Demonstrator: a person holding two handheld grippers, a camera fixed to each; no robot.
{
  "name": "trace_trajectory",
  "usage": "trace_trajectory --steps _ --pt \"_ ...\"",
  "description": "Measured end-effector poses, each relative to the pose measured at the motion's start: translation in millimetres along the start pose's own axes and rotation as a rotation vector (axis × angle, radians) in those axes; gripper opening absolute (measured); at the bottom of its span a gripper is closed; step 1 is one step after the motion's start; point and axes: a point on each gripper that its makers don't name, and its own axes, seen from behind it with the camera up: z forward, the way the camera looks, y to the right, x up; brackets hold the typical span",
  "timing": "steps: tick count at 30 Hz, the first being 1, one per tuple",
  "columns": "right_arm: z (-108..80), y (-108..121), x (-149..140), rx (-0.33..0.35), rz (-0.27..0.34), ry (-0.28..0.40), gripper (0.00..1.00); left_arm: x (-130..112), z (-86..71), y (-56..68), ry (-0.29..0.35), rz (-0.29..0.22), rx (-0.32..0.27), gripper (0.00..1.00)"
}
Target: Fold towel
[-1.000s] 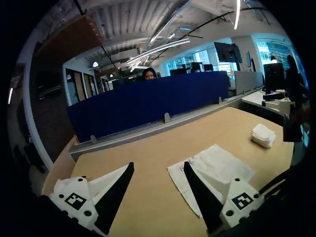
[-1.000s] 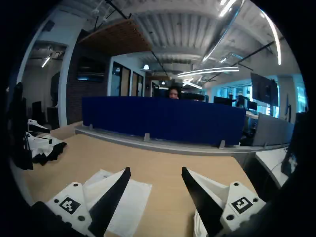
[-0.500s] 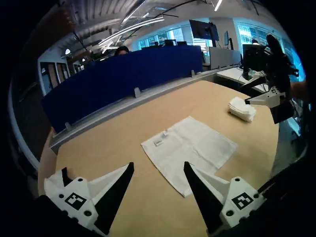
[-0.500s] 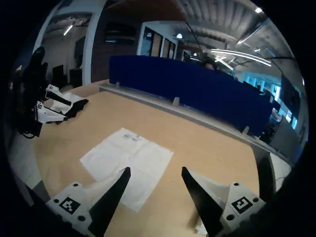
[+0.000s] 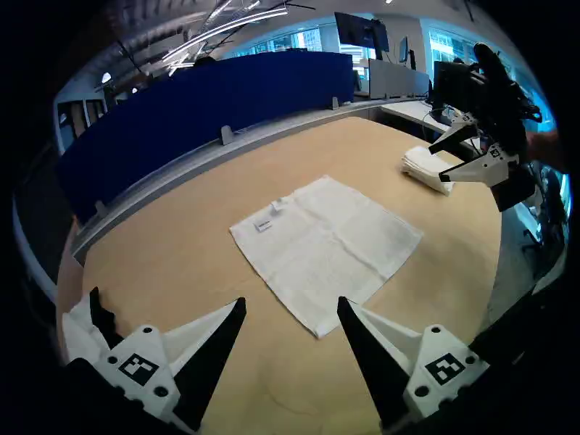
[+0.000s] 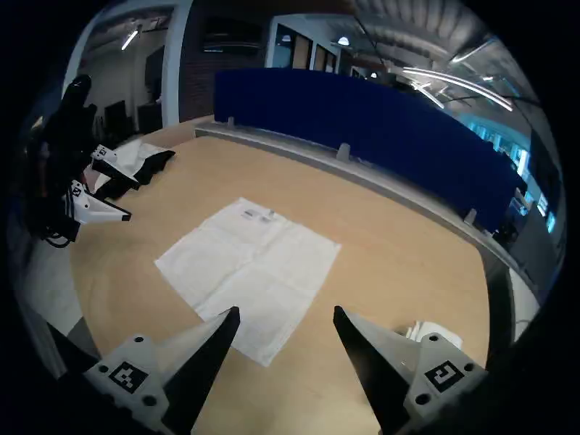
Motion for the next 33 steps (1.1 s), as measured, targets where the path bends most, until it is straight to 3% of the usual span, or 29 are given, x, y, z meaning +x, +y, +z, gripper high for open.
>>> trace_trajectory --steps 9,17,25,33 --pt "21.5 -2 -29 0.003 -0.001 -0.038 1.00 -26 29.5 17.0 -0.043 0.044 -0.036 0.94" --pt "41.7 -5 -65 0.012 -0.008 -0.089 1.00 -52 56.9 32.0 -0.084 0.050 -0.060 0.94" --pt "59.0 -11 -94 0.024 -0.009 -0.140 0.99 -75 80.2 36.4 -0.126 0.043 -0.063 0.94" --pt "70.8 -22 -107 0.049 0.004 -0.160 0.99 -89 93.3 40.4 -0.156 0.017 -0.078 0.94"
